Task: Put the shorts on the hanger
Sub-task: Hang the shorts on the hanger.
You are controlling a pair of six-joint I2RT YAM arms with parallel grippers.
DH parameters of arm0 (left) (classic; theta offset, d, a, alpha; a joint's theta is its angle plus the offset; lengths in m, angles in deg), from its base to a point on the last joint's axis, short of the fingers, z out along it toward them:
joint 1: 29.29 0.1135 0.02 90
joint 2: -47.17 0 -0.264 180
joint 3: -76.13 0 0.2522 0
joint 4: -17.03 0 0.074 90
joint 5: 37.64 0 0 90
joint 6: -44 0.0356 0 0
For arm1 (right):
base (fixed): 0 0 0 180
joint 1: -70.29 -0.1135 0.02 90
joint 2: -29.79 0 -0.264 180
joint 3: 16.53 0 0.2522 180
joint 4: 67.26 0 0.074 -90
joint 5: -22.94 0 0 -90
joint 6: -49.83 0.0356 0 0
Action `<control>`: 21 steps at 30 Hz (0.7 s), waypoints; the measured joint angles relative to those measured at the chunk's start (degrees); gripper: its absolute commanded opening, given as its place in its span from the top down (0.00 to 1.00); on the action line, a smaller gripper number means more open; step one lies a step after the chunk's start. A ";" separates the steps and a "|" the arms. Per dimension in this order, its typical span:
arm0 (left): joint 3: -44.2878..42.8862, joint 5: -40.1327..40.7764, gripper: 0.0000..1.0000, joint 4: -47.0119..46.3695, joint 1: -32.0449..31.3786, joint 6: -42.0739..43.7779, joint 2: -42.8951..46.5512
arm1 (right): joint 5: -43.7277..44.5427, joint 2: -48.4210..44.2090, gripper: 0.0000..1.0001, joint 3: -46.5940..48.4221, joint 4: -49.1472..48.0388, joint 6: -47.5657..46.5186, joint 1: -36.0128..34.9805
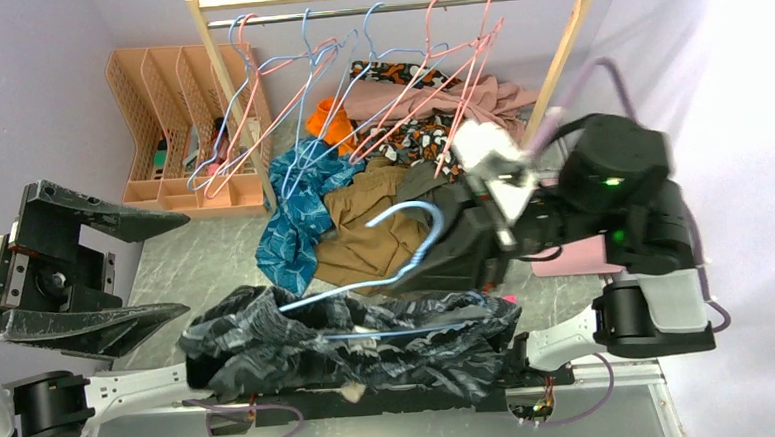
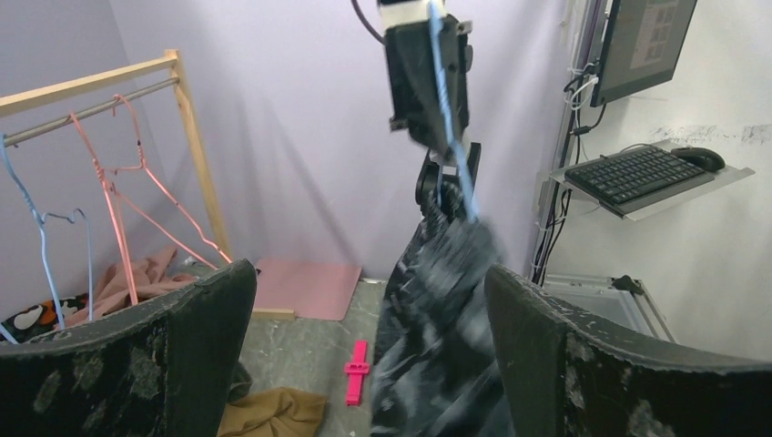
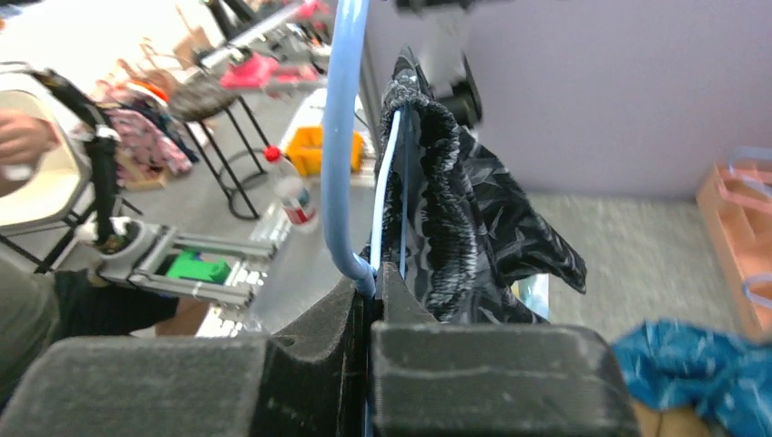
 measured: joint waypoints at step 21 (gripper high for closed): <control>7.98 3.78 0.01 -2.14 0.00 0.44 4.70 | 32.13 0.50 1.00 -15.28 2.89 -1.97 -0.09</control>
